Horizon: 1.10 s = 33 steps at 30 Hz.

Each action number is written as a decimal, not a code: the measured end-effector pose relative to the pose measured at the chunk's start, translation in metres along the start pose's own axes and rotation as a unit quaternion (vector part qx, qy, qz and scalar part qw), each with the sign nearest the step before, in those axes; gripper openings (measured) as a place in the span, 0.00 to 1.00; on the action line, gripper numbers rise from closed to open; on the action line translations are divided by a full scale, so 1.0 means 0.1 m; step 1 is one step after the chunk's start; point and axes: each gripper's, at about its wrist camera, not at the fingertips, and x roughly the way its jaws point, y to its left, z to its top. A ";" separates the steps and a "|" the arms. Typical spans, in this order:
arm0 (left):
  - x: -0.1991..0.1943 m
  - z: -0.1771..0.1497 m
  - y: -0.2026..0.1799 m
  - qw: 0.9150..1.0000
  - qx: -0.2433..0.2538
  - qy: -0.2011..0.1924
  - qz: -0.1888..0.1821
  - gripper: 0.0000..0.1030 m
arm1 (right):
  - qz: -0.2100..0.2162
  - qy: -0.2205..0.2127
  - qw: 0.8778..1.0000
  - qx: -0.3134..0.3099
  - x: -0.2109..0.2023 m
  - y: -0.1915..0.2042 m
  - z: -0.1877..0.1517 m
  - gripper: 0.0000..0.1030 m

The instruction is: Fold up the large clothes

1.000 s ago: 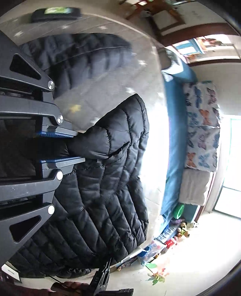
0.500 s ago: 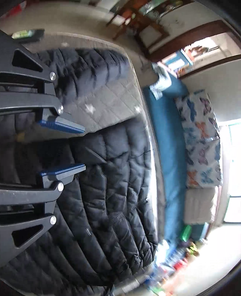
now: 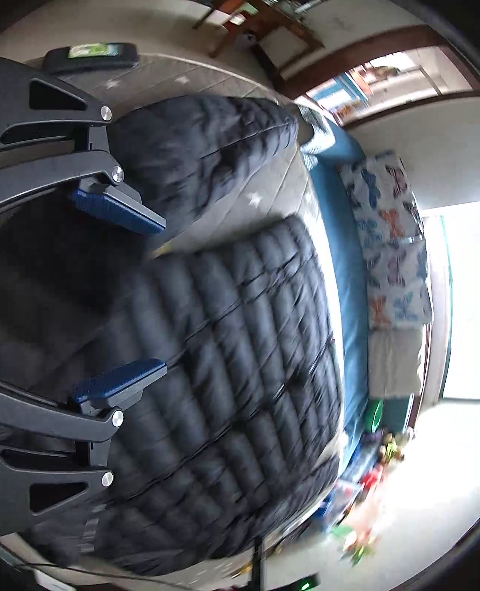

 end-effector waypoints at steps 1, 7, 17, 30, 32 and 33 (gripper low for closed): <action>-0.04 -0.11 -0.06 1.000 0.004 0.001 -0.005 0.72 | 0.001 0.000 1.000 -0.003 -0.03 -0.01 -0.06 0.23; 0.09 -0.68 -0.11 0.999 -0.020 0.028 -0.039 0.72 | -0.002 0.014 1.000 -0.027 0.05 0.04 -0.48 0.24; -0.07 -0.65 0.51 0.989 -0.118 -0.004 -0.087 0.72 | 0.002 -0.004 1.000 -0.013 -0.15 0.06 -0.43 0.24; 0.85 -0.08 1.02 0.988 -0.134 0.041 -0.063 0.59 | 0.039 0.031 0.999 -0.008 0.29 0.20 -0.42 0.27; 0.96 -0.10 1.11 0.984 -0.154 0.046 -0.071 0.60 | 0.044 0.034 0.998 -0.010 0.30 0.17 -0.40 0.27; 0.95 -0.12 1.13 0.983 -0.161 0.043 -0.077 0.60 | 0.044 0.035 0.998 -0.011 0.31 0.17 -0.39 0.27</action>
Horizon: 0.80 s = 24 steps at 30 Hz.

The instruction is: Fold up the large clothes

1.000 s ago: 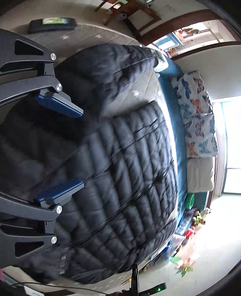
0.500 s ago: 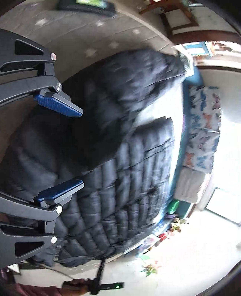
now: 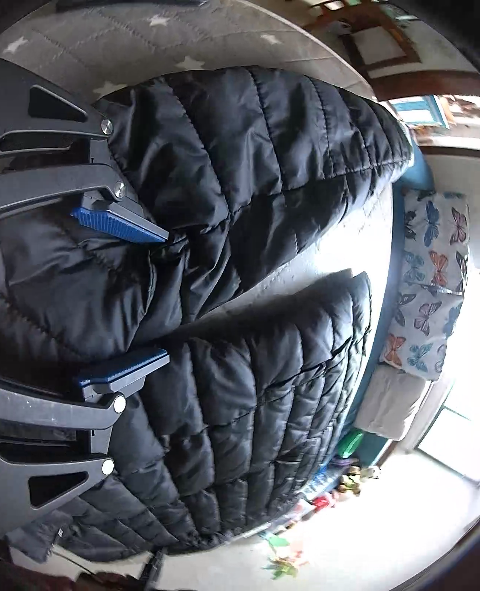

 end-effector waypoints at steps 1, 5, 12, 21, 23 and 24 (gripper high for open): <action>-0.01 0.00 0.01 1.000 -0.003 -0.002 -0.004 0.60 | 0.000 0.000 1.000 -0.001 0.00 0.00 0.00 0.27; -0.24 -0.06 -0.08 1.000 0.011 -0.022 0.004 0.59 | -0.005 0.004 1.000 0.001 0.00 0.02 -0.03 0.28; -0.76 -0.62 -0.52 0.995 0.091 -0.048 -0.008 0.59 | -0.053 -0.033 0.998 -0.030 -0.23 0.28 -0.13 0.28; -0.92 -1.30 -0.91 0.988 0.147 -0.029 -0.024 0.60 | 0.046 -0.045 0.992 -0.109 -0.61 0.93 -0.63 0.31; -0.96 -1.20 -0.75 0.992 0.118 -0.034 -0.020 0.60 | 0.071 -0.034 0.988 -0.130 -0.60 1.07 -0.77 0.38; -0.98 -1.10 -0.63 0.994 0.098 -0.040 -0.016 0.60 | 0.079 -0.026 0.987 -0.136 -0.57 1.12 -0.82 0.45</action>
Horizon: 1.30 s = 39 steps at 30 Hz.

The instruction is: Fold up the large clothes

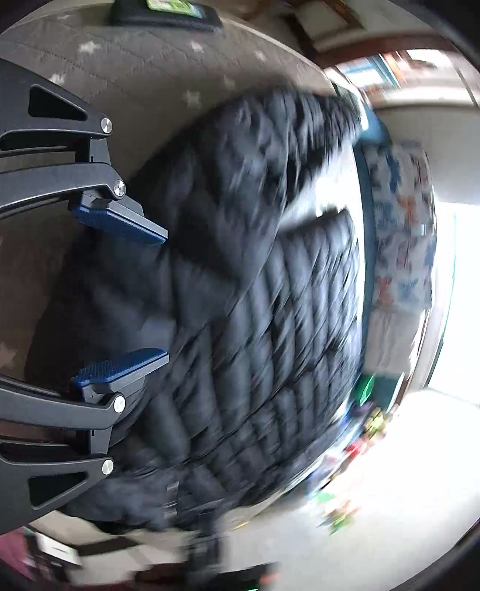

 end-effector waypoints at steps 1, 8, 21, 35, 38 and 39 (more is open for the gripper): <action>-0.02 0.08 0.13 1.000 -0.019 -0.005 0.003 0.60 | 0.012 0.009 1.000 -0.003 0.05 0.05 -0.04 0.48; 0.14 0.84 1.25 0.988 -0.134 -0.028 0.077 0.61 | 0.020 0.050 0.998 0.014 0.29 0.04 -0.08 0.52; 1.02 1.42 2.63 0.945 -0.327 -0.020 0.019 0.59 | -0.007 0.024 0.999 0.023 0.13 -0.15 0.13 0.52; -0.15 1.82 1.48 0.968 -0.188 -0.161 0.041 0.09 | -0.016 -0.053 0.998 0.012 -0.29 -0.11 0.16 0.52; -0.49 1.87 0.85 0.973 -0.127 -0.186 0.047 0.09 | -0.014 -0.074 0.997 0.023 -0.42 -0.16 0.12 0.52; -0.60 1.84 0.63 0.974 -0.107 -0.193 0.046 0.09 | -0.014 -0.079 0.996 0.025 -0.46 -0.18 0.10 0.52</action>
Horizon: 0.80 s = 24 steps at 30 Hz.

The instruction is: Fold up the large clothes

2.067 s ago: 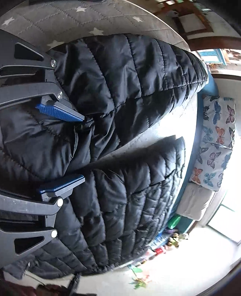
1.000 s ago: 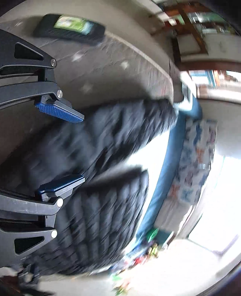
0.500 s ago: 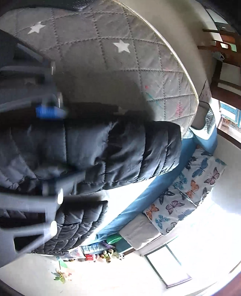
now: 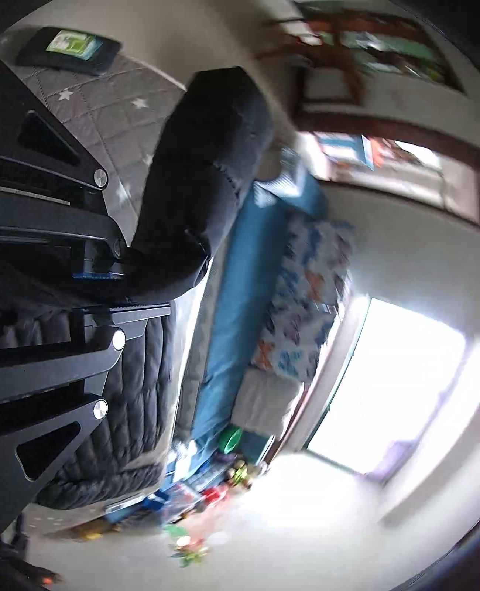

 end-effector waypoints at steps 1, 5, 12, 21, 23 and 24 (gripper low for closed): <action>-0.09 -0.01 -0.22 1.000 0.019 -0.005 -0.003 0.09 | 0.001 -0.008 1.000 0.004 -0.06 -0.03 -0.02 0.52; -0.37 -0.29 -1.08 0.995 0.085 -0.002 -0.045 0.09 | -0.006 -0.031 0.999 0.014 -0.23 -0.15 -0.10 0.52; -0.21 -1.28 -2.40 0.967 0.221 0.081 -0.096 0.10 | -0.013 -0.051 0.997 0.049 -0.36 -0.43 -0.28 0.52; 0.57 -2.75 -3.22 0.904 0.317 0.269 -0.105 0.35 | -0.005 -0.032 0.997 0.076 -0.32 -0.63 -0.45 0.52; 0.49 -2.75 -3.22 0.903 0.320 0.263 -0.115 0.38 | -0.006 -0.030 0.997 0.071 -0.32 -0.61 -0.45 0.52; 0.42 -2.70 -3.20 0.904 0.320 0.256 -0.124 0.42 | -0.005 -0.030 0.997 0.068 -0.31 -0.60 -0.42 0.52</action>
